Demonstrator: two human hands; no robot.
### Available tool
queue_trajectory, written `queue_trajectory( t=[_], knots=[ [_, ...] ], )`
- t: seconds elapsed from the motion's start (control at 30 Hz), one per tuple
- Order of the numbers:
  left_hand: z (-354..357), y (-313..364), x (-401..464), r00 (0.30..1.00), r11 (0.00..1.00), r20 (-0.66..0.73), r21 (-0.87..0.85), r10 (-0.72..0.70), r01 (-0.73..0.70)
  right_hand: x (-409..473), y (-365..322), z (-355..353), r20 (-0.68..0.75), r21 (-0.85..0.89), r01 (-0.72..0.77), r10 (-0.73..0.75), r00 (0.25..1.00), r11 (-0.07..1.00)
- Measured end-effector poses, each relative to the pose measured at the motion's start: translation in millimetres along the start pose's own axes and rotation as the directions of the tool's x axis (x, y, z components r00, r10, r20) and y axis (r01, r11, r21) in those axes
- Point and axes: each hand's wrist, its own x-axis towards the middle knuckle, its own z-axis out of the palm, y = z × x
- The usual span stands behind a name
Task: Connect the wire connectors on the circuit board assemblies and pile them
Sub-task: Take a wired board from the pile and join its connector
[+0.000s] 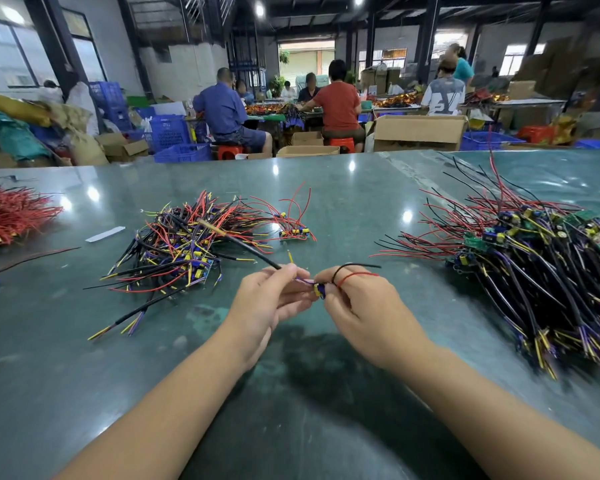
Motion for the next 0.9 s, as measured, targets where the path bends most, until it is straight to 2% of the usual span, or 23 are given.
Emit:
queue_trajectory(
  t=[0.1,0.2,0.27,0.37,0.47,0.63,0.77,0.9],
  knots=[
    [-1.5,3.5,1.0,0.998,0.984,0.037,-0.167,-0.058,0.063,1.6,2.0,0.8,-0.096,0.213,-0.147,0.171,0.981,0.966],
    [-1.0,3.7,0.8,0.994,0.971,0.064,-0.218,-0.086,0.098,4.5,3.2,1.5,-0.069,0.493,-0.328,0.412,0.908,0.806],
    [0.1,2.7,0.0,0.993,0.970,0.072,-0.220,-0.088,0.102,6.7,4.8,-0.2,-0.047,0.557,-0.370,0.473,0.880,0.743],
    [1.9,0.4,-1.3,0.994,0.975,0.073,-0.199,-0.082,0.095,7.4,5.8,-1.5,-0.028,0.600,-0.377,0.489,0.872,0.706],
    [3.4,-1.8,-1.5,0.994,0.978,0.073,-0.183,-0.083,0.095,5.2,6.3,0.0,-0.017,0.555,-0.376,0.462,0.887,0.742],
    [-0.7,1.2,-0.5,0.983,0.948,0.124,-0.272,-0.135,0.164,6.9,8.4,-0.5,-0.013,0.582,-0.397,0.497,0.868,0.709],
    [-0.1,0.7,-0.5,0.984,0.947,0.111,-0.275,-0.141,0.167,7.8,6.3,3.1,0.127,0.705,-0.444,0.516,0.847,0.554],
    [0.6,-3.1,-1.6,0.990,0.972,0.076,-0.198,-0.115,0.128,7.1,6.3,4.6,0.200,0.668,-0.478,0.480,0.854,0.571]
  ],
)
